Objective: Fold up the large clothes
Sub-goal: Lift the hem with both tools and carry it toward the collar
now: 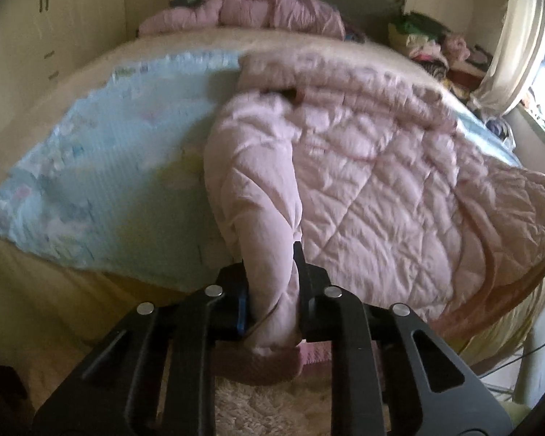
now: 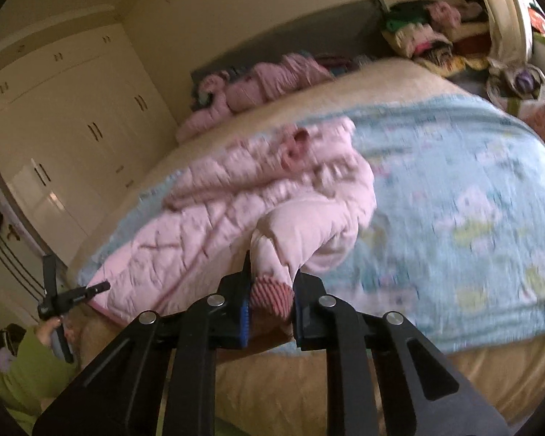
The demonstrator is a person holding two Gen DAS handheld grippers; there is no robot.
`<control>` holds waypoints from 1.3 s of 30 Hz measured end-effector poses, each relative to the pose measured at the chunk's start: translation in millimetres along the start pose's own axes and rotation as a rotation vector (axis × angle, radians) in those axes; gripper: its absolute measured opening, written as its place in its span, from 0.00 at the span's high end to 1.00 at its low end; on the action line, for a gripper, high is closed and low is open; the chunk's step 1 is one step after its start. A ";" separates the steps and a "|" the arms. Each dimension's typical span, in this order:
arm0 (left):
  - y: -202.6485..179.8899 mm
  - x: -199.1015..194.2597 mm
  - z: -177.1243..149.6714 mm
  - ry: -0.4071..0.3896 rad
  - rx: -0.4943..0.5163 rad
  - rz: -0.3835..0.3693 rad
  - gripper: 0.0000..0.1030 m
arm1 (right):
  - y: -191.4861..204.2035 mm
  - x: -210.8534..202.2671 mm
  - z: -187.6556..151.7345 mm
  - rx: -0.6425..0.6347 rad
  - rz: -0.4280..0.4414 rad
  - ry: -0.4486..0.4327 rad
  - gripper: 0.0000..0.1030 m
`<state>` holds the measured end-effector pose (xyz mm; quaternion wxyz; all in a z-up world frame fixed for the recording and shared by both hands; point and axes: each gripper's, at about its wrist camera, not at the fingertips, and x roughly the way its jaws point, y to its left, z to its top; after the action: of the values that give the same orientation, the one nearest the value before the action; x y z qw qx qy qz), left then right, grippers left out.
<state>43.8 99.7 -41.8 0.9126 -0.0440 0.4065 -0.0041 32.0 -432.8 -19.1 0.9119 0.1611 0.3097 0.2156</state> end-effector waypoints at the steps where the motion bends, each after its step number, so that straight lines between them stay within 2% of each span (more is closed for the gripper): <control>1: -1.1 -7.4 6.1 -0.027 0.003 0.003 0.89 | 1.7 0.2 6.0 -0.005 0.004 -0.016 0.85; 9: -5.5 -33.3 52.6 -0.159 0.008 0.019 0.89 | 5.3 6.8 45.5 -0.028 0.019 -0.094 0.85; 14: -5.5 -38.0 76.0 -0.208 -0.002 0.016 0.89 | 3.9 15.0 71.7 -0.039 0.005 -0.136 0.86; 25: -6.4 -34.1 122.5 -0.275 0.000 0.026 0.88 | -2.9 35.5 116.6 -0.042 -0.033 -0.185 0.86; 39: -10.1 -14.1 176.1 -0.318 0.034 0.058 0.86 | -17.7 78.3 166.2 -0.016 -0.089 -0.216 0.86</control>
<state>165.4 103.8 86.8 0.9657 -0.0169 0.2580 0.0225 198.6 -435.9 60.2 0.9499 0.1624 0.2150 0.1588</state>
